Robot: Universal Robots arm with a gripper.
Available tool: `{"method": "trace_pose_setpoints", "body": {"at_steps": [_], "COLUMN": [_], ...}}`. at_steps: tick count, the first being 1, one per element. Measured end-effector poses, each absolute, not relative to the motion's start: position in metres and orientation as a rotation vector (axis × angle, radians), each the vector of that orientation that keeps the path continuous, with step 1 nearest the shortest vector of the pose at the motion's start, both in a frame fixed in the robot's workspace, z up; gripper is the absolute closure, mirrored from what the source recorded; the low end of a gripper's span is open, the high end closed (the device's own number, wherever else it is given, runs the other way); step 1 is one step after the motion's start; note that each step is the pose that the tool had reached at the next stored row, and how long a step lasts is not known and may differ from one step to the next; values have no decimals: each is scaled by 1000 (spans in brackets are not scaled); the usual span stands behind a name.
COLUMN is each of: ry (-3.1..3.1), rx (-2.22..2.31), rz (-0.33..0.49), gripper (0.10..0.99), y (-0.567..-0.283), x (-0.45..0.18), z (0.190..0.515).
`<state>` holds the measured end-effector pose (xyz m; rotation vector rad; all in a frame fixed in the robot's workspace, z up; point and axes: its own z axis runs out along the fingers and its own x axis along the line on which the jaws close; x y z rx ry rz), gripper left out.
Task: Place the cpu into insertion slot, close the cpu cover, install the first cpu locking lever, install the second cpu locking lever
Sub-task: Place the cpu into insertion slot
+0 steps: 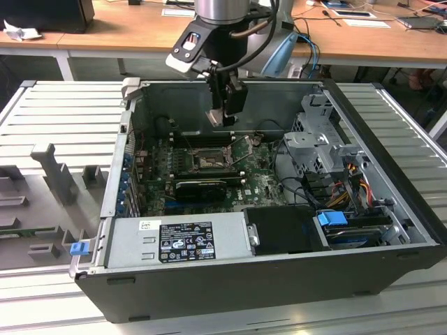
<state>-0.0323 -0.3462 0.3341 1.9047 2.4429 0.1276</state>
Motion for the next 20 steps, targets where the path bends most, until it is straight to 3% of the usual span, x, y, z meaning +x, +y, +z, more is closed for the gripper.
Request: {"method": "trace_pose_setpoints", "body": {"at_steps": [20], "ry": [2248], "rx": [2119], "rz": [121], "gripper": [557], "y": [-346], "x": [-34], "z": [319]}}
